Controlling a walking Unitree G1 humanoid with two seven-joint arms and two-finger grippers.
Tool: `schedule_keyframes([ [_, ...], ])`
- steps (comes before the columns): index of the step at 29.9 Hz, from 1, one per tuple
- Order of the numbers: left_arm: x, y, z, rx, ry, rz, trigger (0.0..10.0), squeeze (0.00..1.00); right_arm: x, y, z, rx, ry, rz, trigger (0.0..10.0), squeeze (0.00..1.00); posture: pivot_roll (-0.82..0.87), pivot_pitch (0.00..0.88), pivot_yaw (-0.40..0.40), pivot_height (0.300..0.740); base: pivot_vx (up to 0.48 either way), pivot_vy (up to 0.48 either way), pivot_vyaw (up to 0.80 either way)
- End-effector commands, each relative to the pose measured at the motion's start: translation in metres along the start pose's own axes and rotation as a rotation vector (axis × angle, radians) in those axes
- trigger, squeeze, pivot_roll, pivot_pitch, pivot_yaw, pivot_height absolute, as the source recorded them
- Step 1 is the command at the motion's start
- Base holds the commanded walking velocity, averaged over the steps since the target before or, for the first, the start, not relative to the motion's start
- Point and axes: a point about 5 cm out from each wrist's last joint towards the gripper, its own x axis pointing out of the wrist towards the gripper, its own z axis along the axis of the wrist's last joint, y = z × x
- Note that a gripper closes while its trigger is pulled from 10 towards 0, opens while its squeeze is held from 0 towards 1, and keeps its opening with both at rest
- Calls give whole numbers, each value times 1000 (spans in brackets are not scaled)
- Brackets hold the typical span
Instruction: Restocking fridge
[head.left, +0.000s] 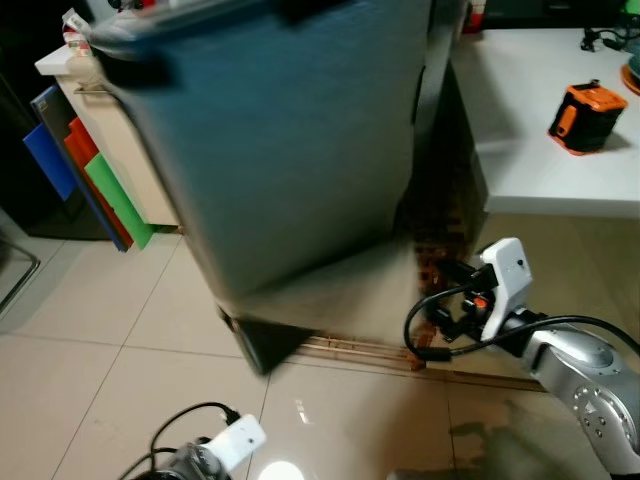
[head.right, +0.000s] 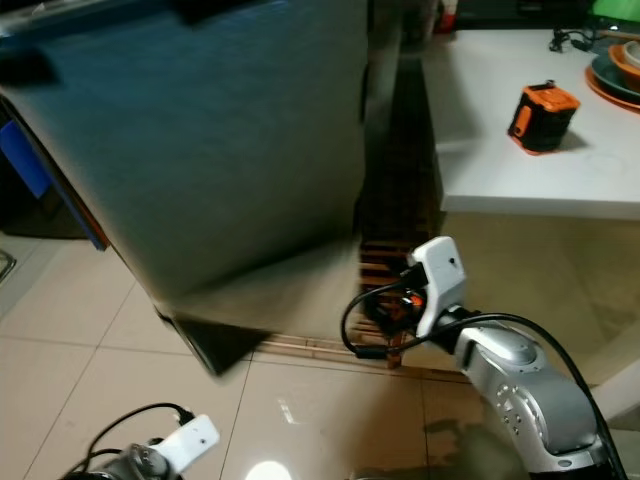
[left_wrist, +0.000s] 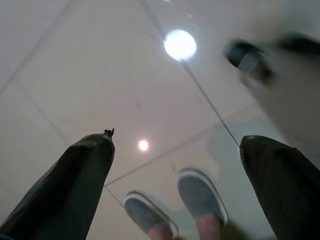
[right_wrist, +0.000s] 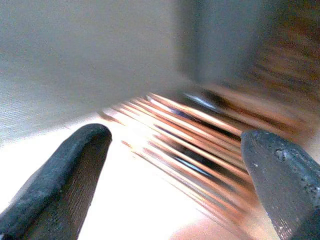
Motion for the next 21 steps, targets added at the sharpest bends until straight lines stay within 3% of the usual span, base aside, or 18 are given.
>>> schedule_keyframes([
  [1,-3,11,19,-71,-81,56,10000,0,1,-20,0,-65,9,-177,10000,0,-271,0,94,740,0,0,0],
  [2,-4,16,26,-139,-119,60,10000,0,2,-27,1,-109,0,-263,10000,0,-268,0,92,740,0,0,0],
  [3,-4,16,26,-139,-119,60,10000,0,2,-27,1,-109,0,-263,10000,0,-268,0,92,740,0,0,0],
  [5,-10,31,45,-283,-222,60,10000,0,12,-34,5,-20,-67,-414,10000,0,-270,0,95,740,0,0,0],
  [9,-15,41,59,-278,-286,80,10000,0,20,-24,5,9,-102,-426,10000,0,-251,0,92,740,0,0,0],
  [10,-22,53,76,-303,-373,108,10000,0,25,-17,5,19,-123,-414,10000,0,-236,0,92,740,0,0,0],
  [11,-43,84,106,-401,-553,208,10000,0,33,-4,5,35,-160,-393,10000,0,-222,0,88,740,0,0,0],
  [12,-43,84,106,-401,-553,208,10000,0,33,-4,5,35,-160,-393,10000,0,-222,0,88,740,0,0,0],
  [13,-55,101,118,-448,-631,269,10000,0,36,1,5,36,-177,-378,10000,0,-202,0,83,740,0,0,0],
  [14,-55,101,118,-448,-631,269,10000,0,36,1,5,36,-177,-378,10000,0,-202,0,83,740,0,0,0],
  [15,-77,125,130,-533,-790,347,10000,0,40,7,10,22,-229,-369,10000,0,-202,0,83,740,0,0,0],
  [16,-89,134,133,-574,-895,377,10000,0,41,9,15,15,-260,-363,10000,0,-177,0,78,740,0,0,0],
  [17,-89,134,133,-574,-895,377,10000,0,41,9,15,15,-260,-363,10000,0,-177,0,78,740,0,0,0],
  [18,-104,142,137,-590,-1000,414,10000,0,41,11,19,21,-296,-362,10000,0,-171,0,77,740,0,0,0],
  [20,-150,147,154,-573,-1261,448,10000,0,41,10,33,52,-381,-382,10000,0,-151,0,74,740,0,0,0],
  [21,-165,145,158,-560,-1333,452,10000,0,41,9,37,65,-410,-391,10000,0,-144,0,74,740,0,0,0],
])
